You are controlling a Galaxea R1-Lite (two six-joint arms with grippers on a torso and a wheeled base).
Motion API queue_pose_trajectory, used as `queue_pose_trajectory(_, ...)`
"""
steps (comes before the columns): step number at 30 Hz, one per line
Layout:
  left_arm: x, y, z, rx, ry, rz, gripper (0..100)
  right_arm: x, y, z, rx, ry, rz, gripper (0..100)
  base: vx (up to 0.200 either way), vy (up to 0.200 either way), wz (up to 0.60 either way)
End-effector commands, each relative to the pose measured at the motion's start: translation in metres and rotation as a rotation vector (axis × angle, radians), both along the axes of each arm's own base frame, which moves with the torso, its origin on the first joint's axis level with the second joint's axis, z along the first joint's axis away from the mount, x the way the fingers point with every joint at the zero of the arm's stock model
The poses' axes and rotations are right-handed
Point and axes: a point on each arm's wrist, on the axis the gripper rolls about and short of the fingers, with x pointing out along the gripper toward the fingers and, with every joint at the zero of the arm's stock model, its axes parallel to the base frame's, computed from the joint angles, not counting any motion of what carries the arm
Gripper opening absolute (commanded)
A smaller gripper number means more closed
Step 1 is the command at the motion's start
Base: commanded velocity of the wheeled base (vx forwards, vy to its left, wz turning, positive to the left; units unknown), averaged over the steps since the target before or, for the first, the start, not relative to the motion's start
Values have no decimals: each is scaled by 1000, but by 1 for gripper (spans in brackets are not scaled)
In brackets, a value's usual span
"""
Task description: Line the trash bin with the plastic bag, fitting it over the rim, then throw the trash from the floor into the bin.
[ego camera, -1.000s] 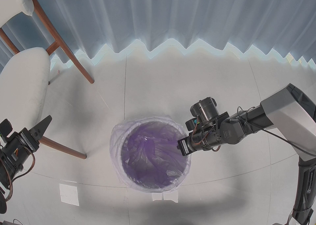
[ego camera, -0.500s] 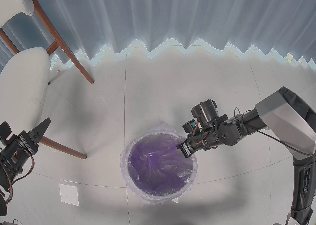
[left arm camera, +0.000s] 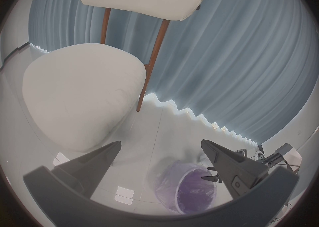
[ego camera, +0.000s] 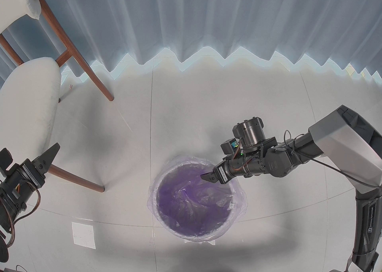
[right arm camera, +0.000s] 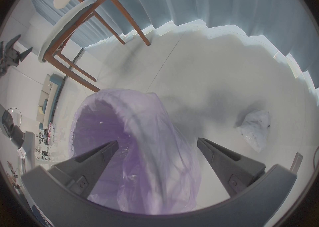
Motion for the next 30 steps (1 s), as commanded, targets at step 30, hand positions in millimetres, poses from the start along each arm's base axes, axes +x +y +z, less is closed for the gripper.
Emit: queue_pose_trajectory(30,38,-36,-124,175,582,-516,100,-155,-211,51,606,43,-1040,100,0,0,0)
